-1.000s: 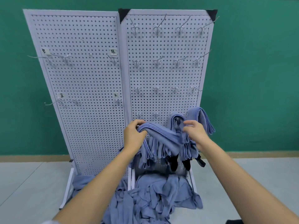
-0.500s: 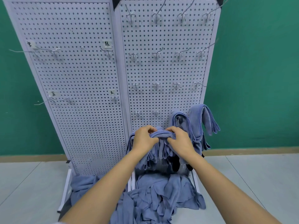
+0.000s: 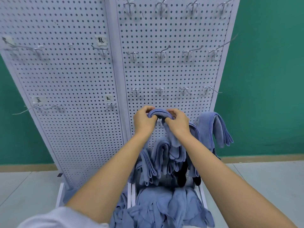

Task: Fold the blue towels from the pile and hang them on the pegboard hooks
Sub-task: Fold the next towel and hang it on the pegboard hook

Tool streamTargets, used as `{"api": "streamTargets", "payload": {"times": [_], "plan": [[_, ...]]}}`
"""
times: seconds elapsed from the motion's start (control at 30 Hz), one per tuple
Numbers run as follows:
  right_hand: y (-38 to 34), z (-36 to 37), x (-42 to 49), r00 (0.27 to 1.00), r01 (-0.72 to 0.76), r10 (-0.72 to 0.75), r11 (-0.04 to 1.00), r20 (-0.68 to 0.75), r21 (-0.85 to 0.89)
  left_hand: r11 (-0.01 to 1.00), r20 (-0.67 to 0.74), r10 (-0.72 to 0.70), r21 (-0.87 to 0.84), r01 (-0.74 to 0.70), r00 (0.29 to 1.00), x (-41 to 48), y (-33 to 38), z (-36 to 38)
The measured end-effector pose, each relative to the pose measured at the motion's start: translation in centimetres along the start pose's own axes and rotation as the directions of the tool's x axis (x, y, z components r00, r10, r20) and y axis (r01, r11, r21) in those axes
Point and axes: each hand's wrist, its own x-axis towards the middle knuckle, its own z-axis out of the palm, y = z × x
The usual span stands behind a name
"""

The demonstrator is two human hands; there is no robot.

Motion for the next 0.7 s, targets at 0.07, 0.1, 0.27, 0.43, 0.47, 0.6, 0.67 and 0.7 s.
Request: {"api": "streamTargets", "payload": {"times": [0.07,0.1,0.27,0.43,0.47,0.6,0.67,0.7], "plan": [[0.7,1.1,1.0,1.000,-0.022,0.022,0.999,-0.013,0.025,1.000,-0.020,-0.023,-0.021,0.022,1.000,1.1,-0.7,1.1],[1.1,1.5,1.3,0.999,-0.035,0.036,0.999,-0.020,0.033,0.999,-0.025,-0.034,-0.037,0.033,0.999,1.4,-1.2,1.7],[4.1,3.3,1.6,0.998,-0.050,0.050,0.999,-0.037,0.017,0.990,-0.004,-0.063,-0.128,0.061,0.998,1.5,-4.4,4.1],[7.0,4.2,0.8,0.999,0.010,-0.012,1.000,-0.052,-0.025,0.986,0.005,-0.004,-0.168,0.005,1.000,0.4,-7.4,5.2],[7.5,4.3,0.6,0.999,0.018,-0.021,0.999,-0.045,-0.047,0.987,0.002,-0.005,-0.162,0.005,1.000,0.2,-7.9,5.2],[9.1,4.5,-0.5,0.988,0.116,-0.145,0.913,-0.044,-0.391,0.997,-0.002,0.005,-0.075,-0.005,1.000,-0.7,-9.6,5.3],[9.4,4.3,-1.0,0.968,0.168,-0.249,0.737,-0.032,-0.655,0.999,0.004,0.000,-0.038,0.000,1.000,-1.1,-10.1,5.2],[9.6,4.2,-1.1,0.964,0.158,-0.264,0.670,-0.034,-0.725,1.000,0.004,0.004,-0.017,-0.004,1.000,-1.2,-10.2,5.2]]}}
